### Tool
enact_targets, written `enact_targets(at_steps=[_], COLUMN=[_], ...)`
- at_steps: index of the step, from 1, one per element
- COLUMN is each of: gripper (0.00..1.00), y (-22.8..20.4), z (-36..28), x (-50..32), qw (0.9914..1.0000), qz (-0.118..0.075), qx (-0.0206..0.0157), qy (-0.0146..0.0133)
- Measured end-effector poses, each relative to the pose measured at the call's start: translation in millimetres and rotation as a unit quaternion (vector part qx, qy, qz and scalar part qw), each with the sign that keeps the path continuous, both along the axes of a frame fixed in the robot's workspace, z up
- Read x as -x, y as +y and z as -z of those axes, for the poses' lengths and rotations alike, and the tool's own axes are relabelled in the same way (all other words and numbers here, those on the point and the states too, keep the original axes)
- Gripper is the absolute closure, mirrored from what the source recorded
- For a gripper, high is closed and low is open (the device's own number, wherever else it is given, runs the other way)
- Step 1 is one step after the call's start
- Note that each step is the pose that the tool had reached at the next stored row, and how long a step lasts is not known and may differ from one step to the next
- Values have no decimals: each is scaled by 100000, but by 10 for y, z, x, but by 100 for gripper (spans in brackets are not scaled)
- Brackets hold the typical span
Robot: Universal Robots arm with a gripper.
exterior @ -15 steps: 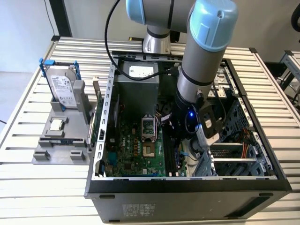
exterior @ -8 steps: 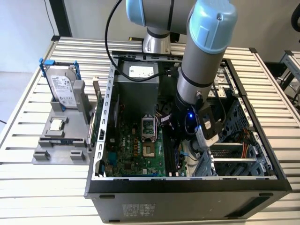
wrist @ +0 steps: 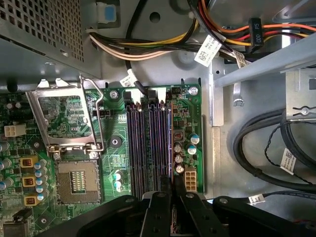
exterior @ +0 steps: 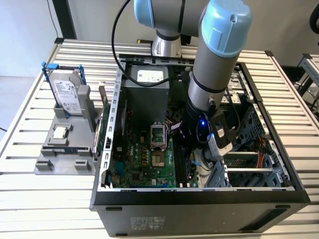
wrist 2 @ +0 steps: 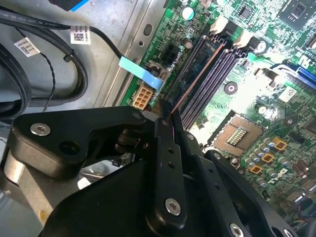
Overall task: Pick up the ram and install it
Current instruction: 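Insert the ram into the slot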
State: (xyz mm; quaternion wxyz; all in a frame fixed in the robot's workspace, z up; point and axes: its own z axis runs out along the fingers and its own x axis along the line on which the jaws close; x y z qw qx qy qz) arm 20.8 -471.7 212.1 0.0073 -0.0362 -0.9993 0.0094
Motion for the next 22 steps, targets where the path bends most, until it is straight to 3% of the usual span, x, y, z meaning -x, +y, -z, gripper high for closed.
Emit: enact_targets(at_steps=[6,12,22], gripper=[100,100,100], y=[0,-1,-3], z=[-118,-179,-179], x=[0,0,7], qw=[100000,99999,99984], qz=[-36,-383,-1747], qx=[-136,-332,-339], qy=[51,78,83])
